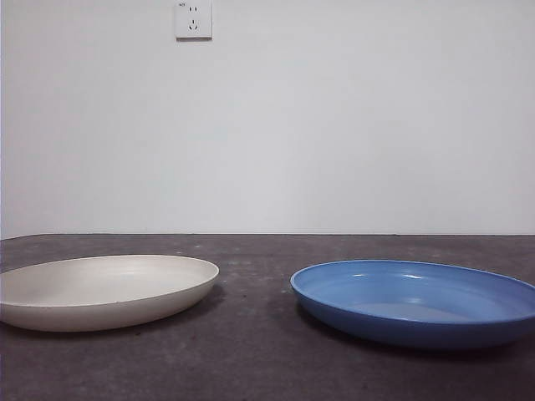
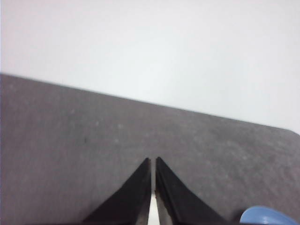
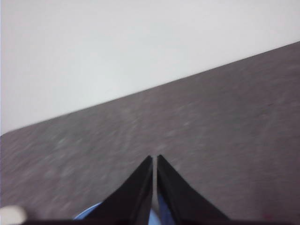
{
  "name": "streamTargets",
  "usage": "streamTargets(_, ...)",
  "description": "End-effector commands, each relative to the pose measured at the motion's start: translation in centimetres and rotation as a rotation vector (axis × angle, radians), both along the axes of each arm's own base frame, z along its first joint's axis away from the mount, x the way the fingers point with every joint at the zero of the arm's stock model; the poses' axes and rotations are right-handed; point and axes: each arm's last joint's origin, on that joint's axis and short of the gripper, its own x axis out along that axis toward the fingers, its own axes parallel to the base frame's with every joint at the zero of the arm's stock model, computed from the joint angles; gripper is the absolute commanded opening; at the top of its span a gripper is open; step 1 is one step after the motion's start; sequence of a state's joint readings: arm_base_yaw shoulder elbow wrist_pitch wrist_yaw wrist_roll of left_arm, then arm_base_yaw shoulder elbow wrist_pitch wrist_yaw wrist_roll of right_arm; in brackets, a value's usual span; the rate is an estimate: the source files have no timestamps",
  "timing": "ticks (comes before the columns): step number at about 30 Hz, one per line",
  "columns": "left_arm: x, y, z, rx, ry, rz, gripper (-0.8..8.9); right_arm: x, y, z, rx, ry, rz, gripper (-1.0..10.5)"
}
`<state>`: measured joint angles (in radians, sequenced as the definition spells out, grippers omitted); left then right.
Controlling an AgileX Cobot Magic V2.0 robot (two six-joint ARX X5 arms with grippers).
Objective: Pick up the white plate, put it on the blue plate, put it on desk
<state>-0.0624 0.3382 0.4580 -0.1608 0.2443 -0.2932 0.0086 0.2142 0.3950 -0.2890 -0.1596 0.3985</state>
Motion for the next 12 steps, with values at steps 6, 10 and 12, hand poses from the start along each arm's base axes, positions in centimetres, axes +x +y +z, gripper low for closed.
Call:
streamTargets(6, 2.3, -0.9, 7.2, 0.066, -0.018, -0.095, 0.16, 1.3, 0.7, 4.2, 0.03, 0.083, 0.194, 0.1)
streamTargets(10, 2.9, -1.8, 9.1, 0.075, -0.011, -0.168, 0.16, 2.1, 1.4, 5.7, 0.028, 0.141, 0.306, 0.1)
streamTargets(12, 2.9, -2.4, 9.7, 0.097, -0.004, -0.212, 0.16, 2.4, 1.9, 6.6, 0.002, 0.151, 0.381, 0.1)
